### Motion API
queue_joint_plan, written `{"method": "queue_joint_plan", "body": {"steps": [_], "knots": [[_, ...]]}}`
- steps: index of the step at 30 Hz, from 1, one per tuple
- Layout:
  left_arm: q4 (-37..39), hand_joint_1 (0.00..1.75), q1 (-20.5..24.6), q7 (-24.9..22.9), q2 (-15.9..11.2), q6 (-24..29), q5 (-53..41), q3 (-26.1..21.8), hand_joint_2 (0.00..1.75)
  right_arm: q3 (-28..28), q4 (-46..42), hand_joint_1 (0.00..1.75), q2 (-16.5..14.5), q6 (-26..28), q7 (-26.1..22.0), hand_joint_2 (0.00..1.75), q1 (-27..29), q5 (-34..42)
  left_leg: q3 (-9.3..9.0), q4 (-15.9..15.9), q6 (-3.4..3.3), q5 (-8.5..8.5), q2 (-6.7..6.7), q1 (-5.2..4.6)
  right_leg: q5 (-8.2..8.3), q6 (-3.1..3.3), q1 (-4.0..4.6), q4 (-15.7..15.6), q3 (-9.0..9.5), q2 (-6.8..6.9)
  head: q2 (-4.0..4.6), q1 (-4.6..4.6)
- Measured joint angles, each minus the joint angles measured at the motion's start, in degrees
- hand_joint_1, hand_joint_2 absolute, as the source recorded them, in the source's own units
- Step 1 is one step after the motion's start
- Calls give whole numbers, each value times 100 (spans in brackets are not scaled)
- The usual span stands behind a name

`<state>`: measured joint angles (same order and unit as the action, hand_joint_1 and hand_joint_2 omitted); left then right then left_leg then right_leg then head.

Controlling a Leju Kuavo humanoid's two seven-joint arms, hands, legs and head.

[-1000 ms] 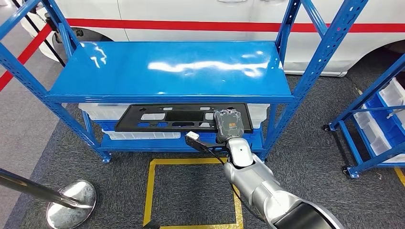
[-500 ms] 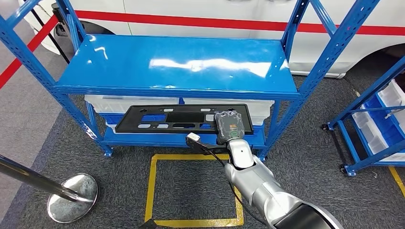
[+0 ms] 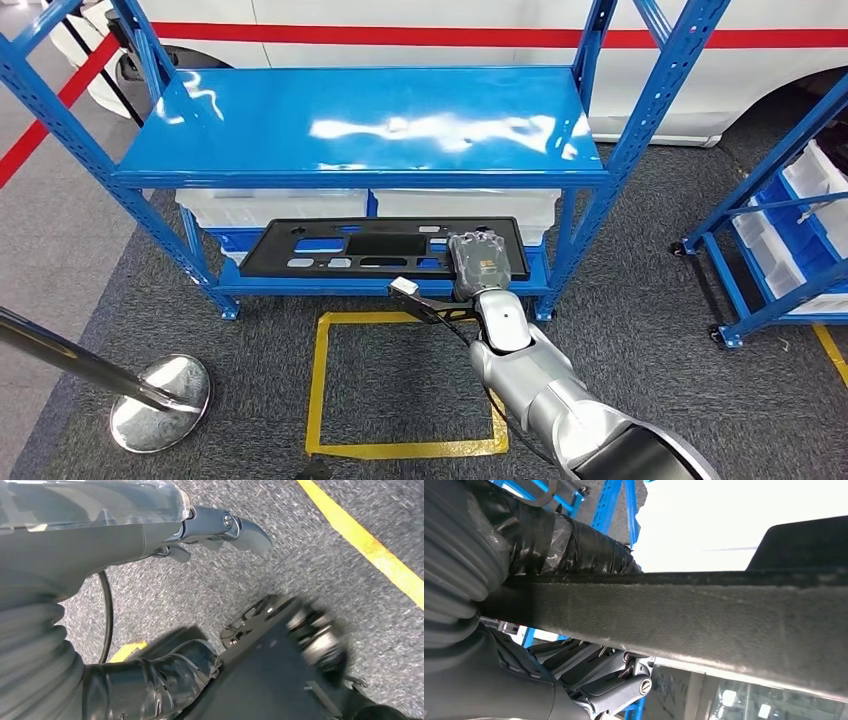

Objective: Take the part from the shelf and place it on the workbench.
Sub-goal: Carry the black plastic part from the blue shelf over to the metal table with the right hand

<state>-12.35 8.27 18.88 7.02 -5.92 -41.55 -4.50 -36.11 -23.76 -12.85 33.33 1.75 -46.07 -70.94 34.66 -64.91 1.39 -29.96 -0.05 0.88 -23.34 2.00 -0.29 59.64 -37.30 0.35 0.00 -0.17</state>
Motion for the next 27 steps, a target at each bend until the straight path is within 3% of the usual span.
{"method": "queue_joint_plan", "body": {"steps": [2,5,6,8,10,11,12,13,14,15,17,19,21,22,23,25,26,27], "knots": [[0,0,14,3,-4,1,0,-1,175,1,0,175,1,3,-1,175,1,8,-307,534,-62,137,-16,-23,50,-59,13,45,-64,-1,0,3],[0,0,7,4,-5,1,0,-1,175,3,2,175,6,8,-6,175,9,29,-280,587,-180,241,-24,-43,146,-153,24,35,-106,-5,0,4],[0,0,8,3,-5,1,0,0,175,6,2,175,10,9,-7,175,10,37,-249,602,-228,292,-13,-34,98,-182,21,67,-132,-14,0,6],[0,0,18,3,-5,1,0,-1,175,14,3,175,21,10,-8,175,9,49,-141,639,-324,417,12,-8,-281,-231,12,407,-268,-32,0,12],[0,0,25,4,-5,1,0,-2,175,19,2,175,27,11,-9,175,17,51,13,638,-363,532,21,-15,-832,-268,-3,1103,-463,-37,0,16],[0,0,22,4,-6,1,0,-2,175,19,3,175,30,11,-9,175,25,51,92,636,-363,588,22,-17,-987,-279,-7,1419,-520,-37,0,15],[0,0,20,4,-7,1,0,-2,175,20,3,175,32,11,-10,175,33,51,171,633,-360,643,23,-20,-1016,-282,-8,1603,-505,-36,0,15],[0,0,18,4,-7,1,0,-2,175,20,3,175,34,11,-10,175,38,51,246,631,-353,698,23,-22,-925,-274,-7,1593,-395,-37,0,15],[0,0,17,4,-7,1,0,-2,175,21,2,175,35,11,-11,175,39,52,315,629,-342,754,21,-26,-773,-251,-3,1376,-176,-37,0,15],[0,0,17,4,-6,1,0,-2,175,22,1,175,35,11,-11,175,37,52,371,627,-329,806,20,-28,-652,-214,6,1009,119,-38,0,15],[0,0,18,7,-5,1,0,-2,175,25,-11,175,34,14,-15,175,30,56,440,632,-279,902,17,-39,-630,-145,39,230,657,-36,0,14],[0,0,19,11,-4,1,0,-2,175,28,-22,175,35,21,-20,175,25,62,452,667,-213,997,20,-33,-690,-101,77,-103,819,-36,0,15],[0,0,17,15,-7,0,0,-2,175,31,-25,175,37,26,-22,175,22,64,466,708,-141,1054,13,-32,-578,-39,60,-169,765,-27,0,16],[0,0,14,15,-9,-1,0,-2,175,32,-27,175,36,26,-22,175,20,65,505,654,-110,964,6,-34,-506,6,40,-199,729,-17,0,12],[0,0,10,15,-13,-1,-1,-2,175,33,-28,175,35,27,-23,175,19,66,573,493,-80,772,-1,-32,-429,46,16,-230,683,-7,0,9],[0,0,8,15,-20,-2,-2,-2,175,33,-29,175,34,28,-25,175,22,68,766,-184,-26,214,-2,-6,-307,90,8,-238,558,3,0,2],[0,0,8,15,-22,-2,-2,-2,175,33,-28,175,34,28,-27,175,30,68,841,-552,4,28,0,5,-255,90,9,-229,489,5,0,2],[0,0,7,15,-25,-2,-2,-2,175,33,-27,175,35,28,-30,175,39,69,858,-806,28,-31,1,17,-209,82,9,-215,418,6,0,2]]}}
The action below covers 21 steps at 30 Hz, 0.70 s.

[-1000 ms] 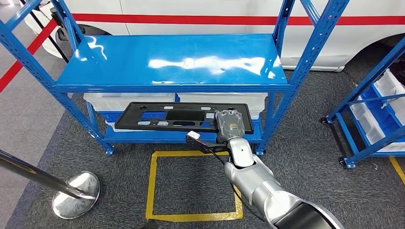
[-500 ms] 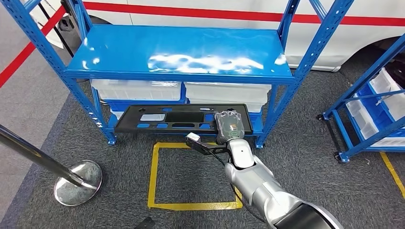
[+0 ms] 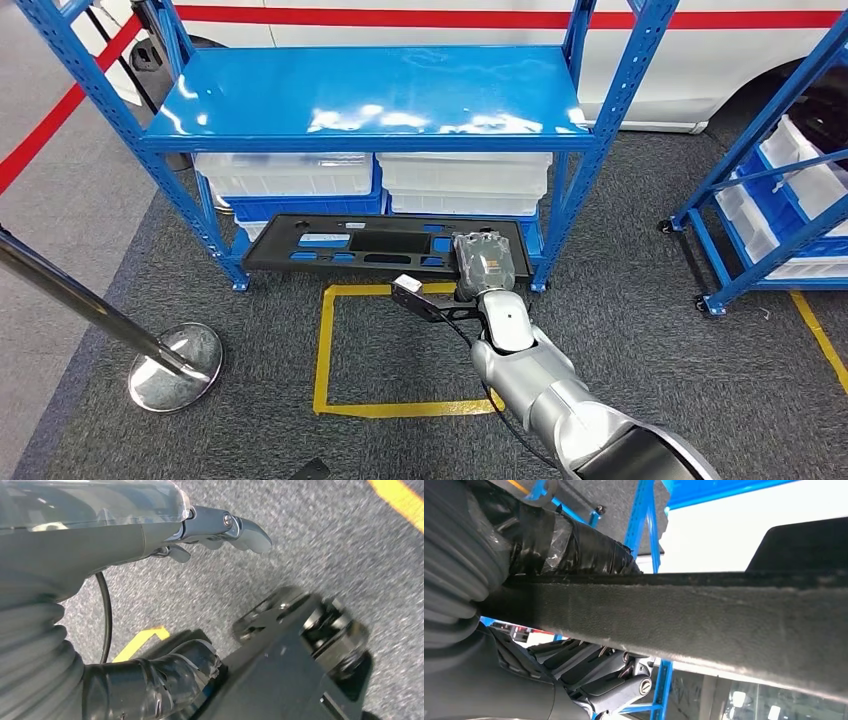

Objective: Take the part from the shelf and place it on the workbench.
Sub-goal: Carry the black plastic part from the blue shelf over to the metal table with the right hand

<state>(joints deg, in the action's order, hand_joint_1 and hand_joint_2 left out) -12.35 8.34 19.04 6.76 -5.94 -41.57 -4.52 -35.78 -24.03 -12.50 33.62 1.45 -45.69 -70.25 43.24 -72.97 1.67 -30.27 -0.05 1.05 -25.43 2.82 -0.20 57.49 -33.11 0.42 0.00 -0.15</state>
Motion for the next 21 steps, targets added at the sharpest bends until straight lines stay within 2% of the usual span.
{"method": "queue_joint_plan", "body": {"steps": [1,2,3,4,5,6,7,9,10,11,12,14,15,16,17,19,20,21], "knots": [[0,0,0,0,-2,-1,-1,0,175,0,1,175,0,1,-3,175,7,0,-74,-54,17,59,1,11,37,-12,-3,22,-68,0,0,0],[0,0,2,0,-3,-1,-1,0,175,0,1,175,0,1,-5,175,12,0,-254,108,27,184,2,22,66,-29,-8,52,-133,0,0,0],[0,0,6,0,-5,-1,-2,0,175,1,1,175,0,2,-7,175,14,0,-519,444,30,303,5,33,87,-47,-14,93,-192,-1,0,0],[0,0,12,0,-8,-1,-2,0,175,2,-1,175,0,4,-7,175,11,0,-806,835,25,339,4,31,100,-69,-11,135,-248,-1,0,-1],[0,0,17,0,-9,-1,-2,0,175,4,-2,175,0,5,-7,175,10,1,-1017,1154,3,344,-1,22,116,-97,-6,171,-290,0,0,1],[0,0,20,0,-10,-1,-2,0,175,6,-2,175,0,8,-7,175,9,3,-1134,1356,-22,312,-6,11,135,-129,0,197,-321,1,0,3],[0,0,20,0,-10,-1,-3,0,175,8,-3,175,0,10,-10,175,8,8,-1159,1426,-55,283,-12,-6,163,-167,5,206,-344,1,0,4],[0,0,13,-2,-11,1,-4,0,175,10,-2,175,3,16,-20,175,9,25,-1116,1455,-146,342,-4,-4,201,-241,0,217,-366,-7,0,6],[0,0,13,-2,-11,1,-5,0,175,11,-3,175,7,20,-26,175,9,33,-1097,1475,-205,384,5,3,142,-271,-4,273,-398,-15,0,8],[0,0,15,-3,-12,2,-5,0,175,13,-3,175,12,28,-30,175,8,38,-1068,1499,-262,431,16,13,-2,-297,-8,438,-468,-25,0,8],[0,0,18,-2,-12,2,-6,0,175,15,-2,175,18,38,-32,175,9,39,-1028,1512,-305,476,25,18,-213,-318,-16,715,-578,-33,0,10],[0,0,17,-1,-13,2,-7,-1,175,15,-1,175,24,57,-38,175,20,39,-916,1504,-338,554,27,7,-656,-350,-18,1454,-848,-41,0,10],[0,0,13,0,-13,2,-7,-2,175,15,1,175,27,61,-40,175,31,39,-860,1492,-338,588,26,3,-766,-355,-18,1707,-917,-40,0,11],[0,0,9,0,-13,2,-7,-2,175,15,2,175,30,62,-42,175,42,40,-807,1479,-336,620,25,-3,-779,-350,-17,1778,-892,-40,0,10],[0,0,6,0,-13,2,-7,-2,175,15,3,175,32,63,-44,175,49,45,-759,1466,-331,648,22,-8,-690,-331,-14,1610,-744,-41,0,11],[0,0,7,0,-9,2,-7,-2,175,15,-1,175,33,69,-56,175,45,58,-695,1451,-312,703,19,-20,-431,-248,10,820,-226,-41,0,10],[0,0,8,0,-7,1,-7,-2,175,15,-3,175,31,73,-63,175,38,65,-674,1447,-291,731,20,-31,-332,-205,29,462,-16,-39,0,8],[0,0,10,0,-4,1,-7,-2,175,15,-4,175,30,78,-69,175,30,67,-659,1448,-263,759,24,-34,-285,-172,52,241,103,-36,0,9]]}}
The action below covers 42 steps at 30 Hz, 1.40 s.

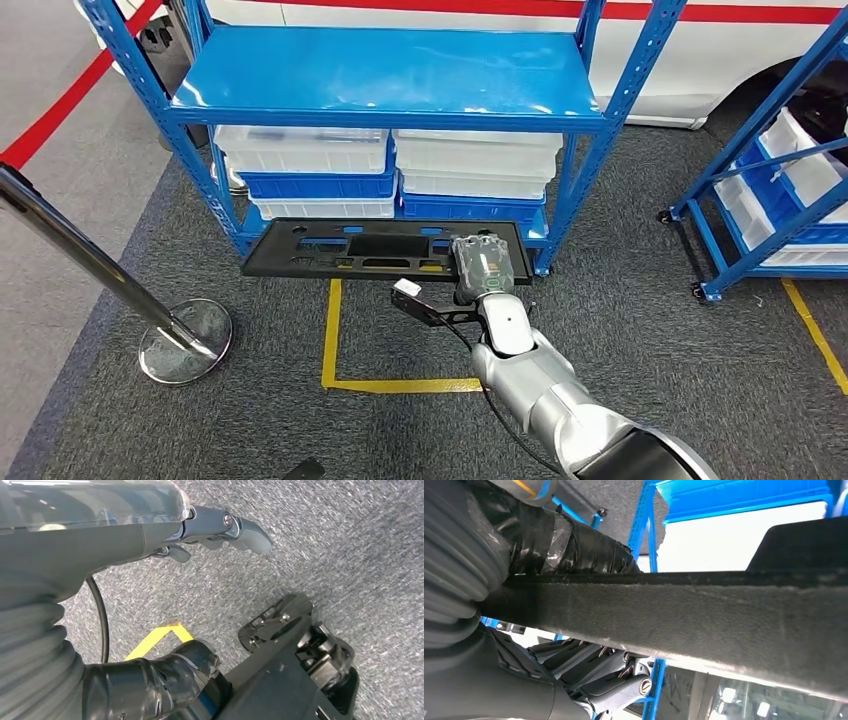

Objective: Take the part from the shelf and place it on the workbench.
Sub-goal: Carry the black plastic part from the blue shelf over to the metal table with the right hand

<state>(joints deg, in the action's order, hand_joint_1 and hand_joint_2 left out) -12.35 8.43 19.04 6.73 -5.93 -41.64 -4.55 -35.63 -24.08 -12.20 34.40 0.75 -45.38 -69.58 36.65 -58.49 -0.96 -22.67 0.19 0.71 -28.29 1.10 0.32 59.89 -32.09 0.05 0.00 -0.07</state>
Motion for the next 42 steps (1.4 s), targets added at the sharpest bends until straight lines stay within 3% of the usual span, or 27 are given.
{"method": "queue_joint_plan", "body": {"steps": [2,4,6,8,10,11,14,15,18,20,21,23,24,25,26,27,29,31,34,36,39,40,41,42], "knots": [[0,0,2,0,5,-1,0,0,175,0,1,175,0,9,-3,175,-6,5,16,23,76,61,8,2,54,39,32,-87,11,5,0,2],[0,0,-1,0,0,-4,-2,0,175,0,1,175,2,12,0,175,-8,9,46,18,141,50,4,5,156,94,-7,-162,-6,17,0,3],[0,0,-4,0,-9,-6,-4,0,175,0,1,175,-4,11,1,175,-15,9,194,-321,185,-249,-7,4,275,159,-53,-240,-57,35,0,-1],[0,0,-6,0,-14,-3,-6,0,175,0,1,175,-11,11,-11,175,-11,27,453,-1053,229,-709,-10,14,342,188,-47,-241,-157,41,0,-5],[0,0,-13,-1,-17,1,-9,-1,175,1,1,175,-13,5,-76,175,24,97,543,-1505,266,-899,-8,28,389,174,-45,-219,-252,42,0,-5],[0,0,-16,-2,-17,2,-10,-1,175,5,1,175,-13,1,-135,175,47,160,425,-1414,275,-841,-7,35,408,163,-47,-197,-293,41,0,-5],[0,0,0,-2,-20,10,-12,-3,175,56,1,175,-13,-10,-369,175,94,418,-268,-347,249,-503,-2,41,428,114,-44,-84,-400,42,0,-4],[0,0,5,3,-21,21,-13,-4,175,94,0,175,-14,-12,-485,175,111,564,-399,-106,222,-462,-4,34,434,86,-33,-51,-432,45,0,-3],[0,0,-28,36,-21,96,1,-18,175,302,-42,175,-28,-198,-1218,175,305,1531,-443,20,123,-431,-17,20,475,-7,-8,-40,-466,52,0,1],[0,0,-52,61,-23,165,20,-45,175,526,-114,175,-45,-430,-1894,175,572,2406,-444,63,41,-374,-15,45,380,-63,-19,55,-501,38,0,2],[0,0,-58,72,-24,194,32,-60,175,639,-149,175,-51,-526,-2164,175,712,2751,-437,85,1,-346,-14,59,231,-91,-30,250,-582,26,0,3],[0,0,-78,93,-26,232,60,-86,175,846,-198,175,-56,-744,-2518,175,960,3273,-404,91,-42,-318,-13,57,-183,-143,-59,945,-872,9,0,5],[0,0,-100,103,-29,246,77,-98,175,945,-213,175,-56,-884,-2624,175,1080,3520,-389,88,-47,-313,-13,54,-335,-161,-69,1300,-1018,6,0,4],[0,0,-127,114,-32,261,89,-114,175,1048,-233,175,-55,-1030,-2714,175,1214,3783,-380,85,-49,-310,-15,53,-387,-172,-76,1506,-1092,6,0,4],[0,0,-157,127,-36,279,101,-132,175,1157,-259,175,-52,-1154,-2813,175,1365,4054,-376,80,-47,-309,-20,53,-330,-173,-83,1497,-1057,6,0,5],[0,0,-184,143,-38,301,111,-155,175,1264,-292,175,-49,-1253,-2923,175,1515,4325,-376,72,-42,-312,-27,53,-182,-164,-89,1255,-910,6,0,4],[0,0,-222,174,-40,342,132,-202,175,1440,-358,175,-42,-1342,-3124,175,1762,4713,-368,47,-14,-326,-37,46,126,-117,-85,467,-480,5,0,4],[0,0,-242,202,-45,389,172,-248,175,1573,-413,175,-36,-1437,-3279,175,1958,5028,-345,27,44,-334,-37,33,225,-72,-52,15,-264,0,0,4],[2,0,-298,290,-58,485,262,-351,175,1854,-448,175,0,-1848,-3541,175,2358,5625,-355,36,138,-347,-35,38,227,-9,-39,-60,-237,3,0,3],[4,0,-350,352,-76,539,310,-422,175,2046,-391,175,54,-2181,-3648,175,2630,5878,-282,-160,187,-522,-30,46,256,59,-69,-113,-211,15,0,1],[10,0,-421,418,-95,591,357,-526,175,2262,-152,175,182,-2243,-3783,175,2970,5986,146,-1158,228,-1070,-27,51,267,116,-62,-126,-217,35,0,-3],[12,0,-450,434,-101,604,372,-557,175,2318,-65,175,227,-2184,-3814,175,3077,5991,253,-1422,235,-1154,-27,52,266,119,-55,-122,-220,40,0,-3],[13,0,-480,447,-107,617,385,-586,175,2364,9,175,269,-2086,-3814,175,3170,5969,263,-1485,236,-1124,-27,52,265,120,-52,-114,-223,40,0,-3],[14,0,-505,455,-115,628,393,-611,175,2392,67,175,302,-1910,-3768,175,3239,5899,166,-1321,229,-993,-26,52,265,120,-51,-104,-227,33,0,-4]]}}
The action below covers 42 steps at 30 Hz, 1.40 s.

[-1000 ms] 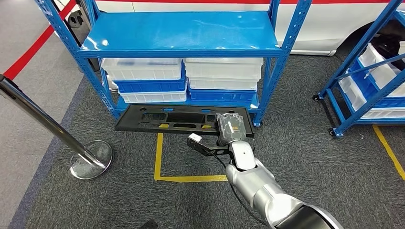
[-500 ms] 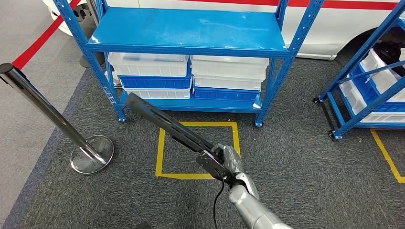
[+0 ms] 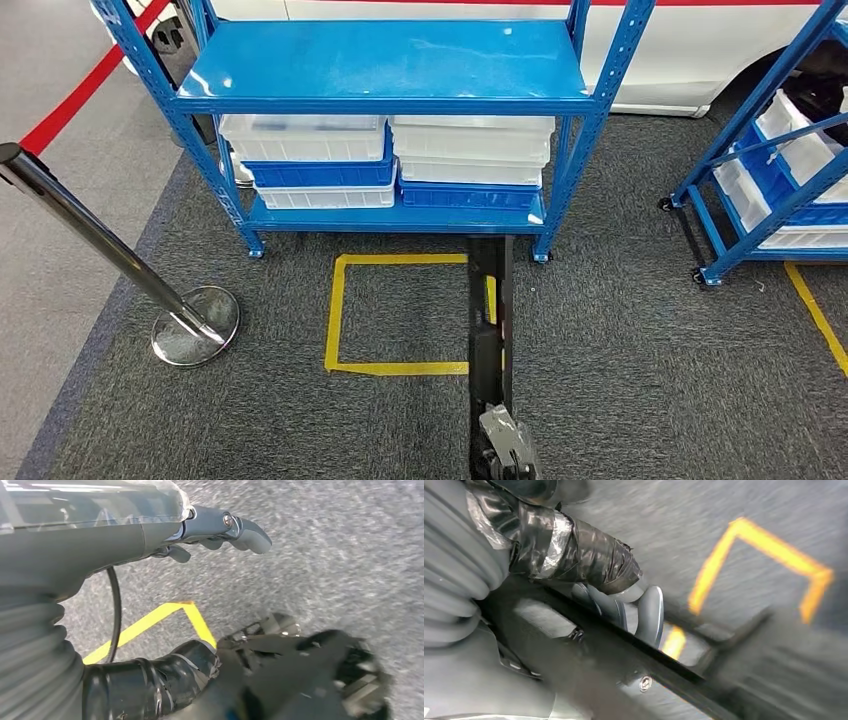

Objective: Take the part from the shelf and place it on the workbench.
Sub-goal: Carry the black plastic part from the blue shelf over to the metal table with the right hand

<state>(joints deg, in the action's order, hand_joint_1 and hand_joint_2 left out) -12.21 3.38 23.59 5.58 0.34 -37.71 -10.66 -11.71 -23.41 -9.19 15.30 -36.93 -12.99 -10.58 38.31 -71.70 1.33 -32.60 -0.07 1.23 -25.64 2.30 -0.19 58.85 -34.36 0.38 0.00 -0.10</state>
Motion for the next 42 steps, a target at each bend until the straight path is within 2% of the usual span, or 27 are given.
{"method": "queue_joint_plan", "body": {"steps": [2,4,6,8,9,10,12,13,14,15,17,19,21,23,24,26,28,29,30,31,33,34,35,37,39,40,42], "knots": [[1,0,-22,10,-16,19,7,-44,175,17,92,175,42,632,205,175,68,-333,-395,747,-34,332,0,-4,-4,-13,3,28,-9,-22,0,0],[2,0,-17,14,-26,27,-8,-66,175,-37,155,175,61,1431,487,175,76,-838,-647,1273,-77,476,-5,-27,-4,-58,19,60,-27,-38,0,2],[2,0,-18,12,-28,20,-42,-71,175,-155,178,175,75,1968,760,175,41,-1329,-661,1351,-118,491,-10,-55,20,-122,21,59,-37,-47,0,3],[2,0,-19,7,-23,-9,-93,-71,175,-302,167,175,99,2235,985,175,-3,-1882,-666,1386,-189,544,-4,-39,9,-188,15,70,-50,-48,0,3],[2,0,-14,4,-20,-27,-118,-71,175,-363,140,175,112,2313,1067,175,-23,-2164,-664,1410,-230,577,0,-26,-78,-218,9,166,-92,-46,0,5],[2,0,-4,-1,-16,-47,-136,-71,175,-408,97,175,125,2364,1136,175,-53,-2420,-658,1431,-265,607,3,-13,-234,-244,3,376,-180,-44,0,7],[2,0,21,-15,-11,-83,-170,-71,175,-452,-20,175,139,2387,1258,175,-155,-2771,-621,1430,-297,636,9,-15,-637,-282,-19,1076,-473,-41,0,10],[2,0,35,-27,-9,-103,-183,-71,175,-475,-92,175,148,2382,1325,175,-215,-2888,-603,1423,-301,643,11,-19,-764,-296,-28,1395,-602,-40,0,10],[2,0,47,-42,-7,-117,-196,-71,175,-502,-167,175,156,2361,1392,175,-279,-2963,-588,1413,-301,647,12,-20,-787,-302,-33,1554,-652,-40,0,10],[2,0,56,-59,-3,-126,-204,-71,175,-529,-251,175,167,2318,1456,175,-343,-3000,-578,1400,-299,649,12,-21,-701,-299,-39,1498,-595,-40,0,10],[2,0,64,-85,6,-131,-214,-71,175,-556,-405,175,197,2204,1562,175,-473,-2970,-576,1370,-287,645,7,-21,-366,-263,-46,834,-223,-41,0,10],[2,0,68,-95,10,-132,-233,-71,175,-559,-509,175,248,2153,1672,175,-583,-2977,-559,1345,-241,645,-1,-38,-183,-218,-20,214,87,-42,0,9],[2,0,69,-109,10,-144,-267,-71,175,-568,-576,175,322,2173,1839,175,-660,-3102,-535,1350,-177,664,-7,-53,-178,-191,7,68,134,-47,0,8],[2,0,75,-130,10,-173,-306,-71,175,-586,-658,175,424,2185,2082,175,-737,-3327,-515,1346,-117,658,-10,-56,-137,-132,-22,27,130,-46,0,8],[2,0,84,-140,9,-191,-327,-70,175,-603,-707,175,481,2183,2223,175,-798,-3476,-474,1264,-91,591,-10,-56,-111,-91,-39,1,131,-41,0,5],[2,0,109,-162,9,-221,-369,-67,175,-655,-802,175,591,2145,2489,175,-973,-3790,-227,726,-51,269,-9,-47,-73,-29,-53,-29,117,-32,0,2],[2,0,138,-184,13,-249,-416,-61,175,-728,-874,175,691,2052,2730,175,-1173,-4094,124,-51,-20,-58,-8,-44,-64,-13,-41,-16,91,-32,0,1],[2,0,152,-192,15,-264,-434,-58,175,-771,-900,175,732,1992,2836,175,-1266,-4231,221,-267,-13,-91,-8,-44,-63,-12,-33,-9,88,-32,0,1],[2,0,168,-199,17,-280,-451,-55,175,-817,-923,175,767,1938,2926,175,-1354,-4353,219,-267,-16,-13,-7,-45,-64,-13,-28,-1,88,-33,0,2],[2,0,184,-207,19,-293,-467,-52,175,-865,-949,175,794,1893,2994,175,-1441,-4452,102,-23,-28,167,-7,-45,-66,-16,-24,9,92,-37,0,1],[2,0,215,-222,19,-310,-495,-44,175,-955,-1012,175,825,1829,3062,175,-1605,-4567,-276,771,-82,547,-4,-53,-77,-36,-11,34,88,-45,0,2],[2,0,235,-228,19,-314,-503,-40,175,-994,-1040,175,837,1811,3083,175,-1685,-4601,-417,1084,-111,650,-5,-63,-78,-58,-1,49,68,-50,0,2],[2,0,252,-233,19,-317,-505,-36,175,-1028,-1062,175,846,1799,3100,175,-1752,-4620,-481,1251,-135,680,-8,-74,-74,-82,7,58,46,-49,0,3],[2,0,271,-241,21,-321,-509,-27,175,-1087,-1096,175,863,1793,3131,175,-1840,-4639,-480,1322,-171,676,-18,-81,-53,-134,18,58,17,-44,0,3],[2,0,274,-246,40,-329,-513,-20,175,-1138,-1129,175,885,1795,3140,175,-1875,-4647,-489,1373,-233,715,-19,-52,-119,-187,11,121,-9,-42,0,4],[2,0,279,-248,49,-332,-515,-17,175,-1159,-1142,175,897,1795,3130,175,-1891,-4649,-493,1400,-265,735,-17,-36,-229,-216,5,274,-77,-42,0,5],[2,0,295,-248,56,-334,-526,-14,175,-1190,-1165,175,910,1792,3084,175,-1916,-4617,-488,1417,-296,752,-12,-30,-584,-268,-19,923,-379,-41,0,8]]}}
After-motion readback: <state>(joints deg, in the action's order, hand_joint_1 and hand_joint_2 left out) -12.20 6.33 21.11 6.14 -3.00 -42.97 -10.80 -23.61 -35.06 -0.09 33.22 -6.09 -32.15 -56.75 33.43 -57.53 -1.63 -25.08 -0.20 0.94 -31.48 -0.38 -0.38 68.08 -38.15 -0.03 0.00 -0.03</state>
